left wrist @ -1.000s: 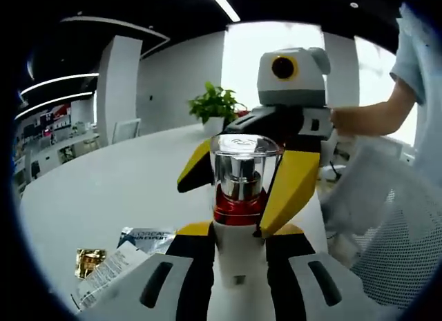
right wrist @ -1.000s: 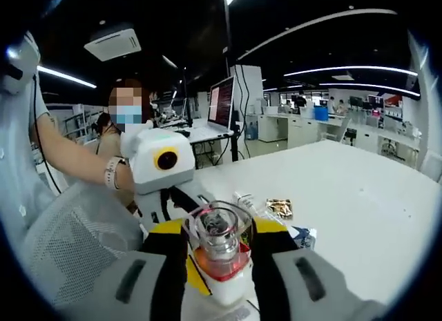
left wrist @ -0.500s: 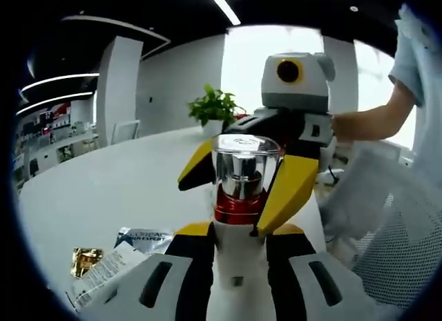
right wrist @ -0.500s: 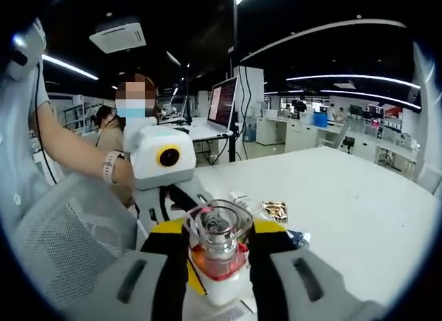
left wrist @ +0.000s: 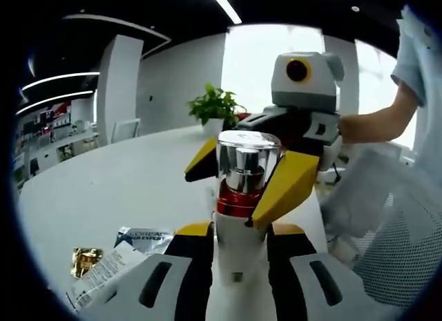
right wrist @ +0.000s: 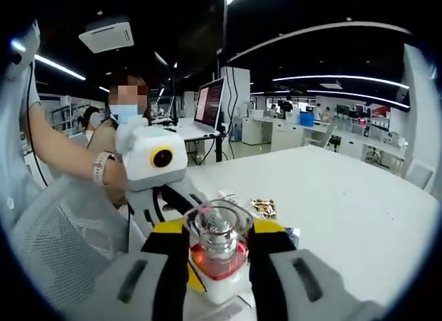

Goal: Arrange the skincare products in the storage area until every visible bottle or jar stands upright without overlapping.

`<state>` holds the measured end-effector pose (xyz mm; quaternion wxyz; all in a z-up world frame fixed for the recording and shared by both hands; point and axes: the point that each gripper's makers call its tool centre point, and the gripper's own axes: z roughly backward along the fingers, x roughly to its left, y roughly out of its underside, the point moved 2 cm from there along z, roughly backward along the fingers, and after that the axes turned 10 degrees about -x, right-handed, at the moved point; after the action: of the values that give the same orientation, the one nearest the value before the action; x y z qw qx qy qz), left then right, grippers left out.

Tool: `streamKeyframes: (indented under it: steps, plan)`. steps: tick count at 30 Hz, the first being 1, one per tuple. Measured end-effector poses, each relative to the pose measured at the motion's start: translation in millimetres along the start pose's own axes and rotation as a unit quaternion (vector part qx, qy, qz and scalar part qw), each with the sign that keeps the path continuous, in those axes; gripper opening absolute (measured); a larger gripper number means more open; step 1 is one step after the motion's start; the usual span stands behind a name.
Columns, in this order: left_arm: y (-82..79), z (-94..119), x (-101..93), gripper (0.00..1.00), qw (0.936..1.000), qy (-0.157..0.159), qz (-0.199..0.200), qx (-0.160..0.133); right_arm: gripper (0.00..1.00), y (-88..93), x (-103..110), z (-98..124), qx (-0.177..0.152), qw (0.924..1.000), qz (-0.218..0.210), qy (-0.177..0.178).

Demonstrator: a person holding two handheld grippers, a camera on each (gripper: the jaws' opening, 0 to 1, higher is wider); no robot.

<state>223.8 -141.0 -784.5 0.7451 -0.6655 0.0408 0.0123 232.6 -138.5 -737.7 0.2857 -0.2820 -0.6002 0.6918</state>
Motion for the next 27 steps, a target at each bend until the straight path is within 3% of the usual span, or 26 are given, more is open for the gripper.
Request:
streamKeyframes:
  steps: [11,13,27]
  plan:
    - [0.3,-6,0.9,0.24,0.9998,-0.003,-0.016,0.014,0.33,1.4,-8,7,0.007,0.9998,0.007,0.019]
    - [2.7,-9,1.6,0.24,0.9991,-0.004,-0.033,0.028,0.33,1.5,-10,9,0.008,0.9997,0.008,0.024]
    - [-0.8,-27,7.0,0.23,0.9988,0.010,-0.039,0.030,0.33,2.7,-27,20,0.015,0.9989,0.010,0.043]
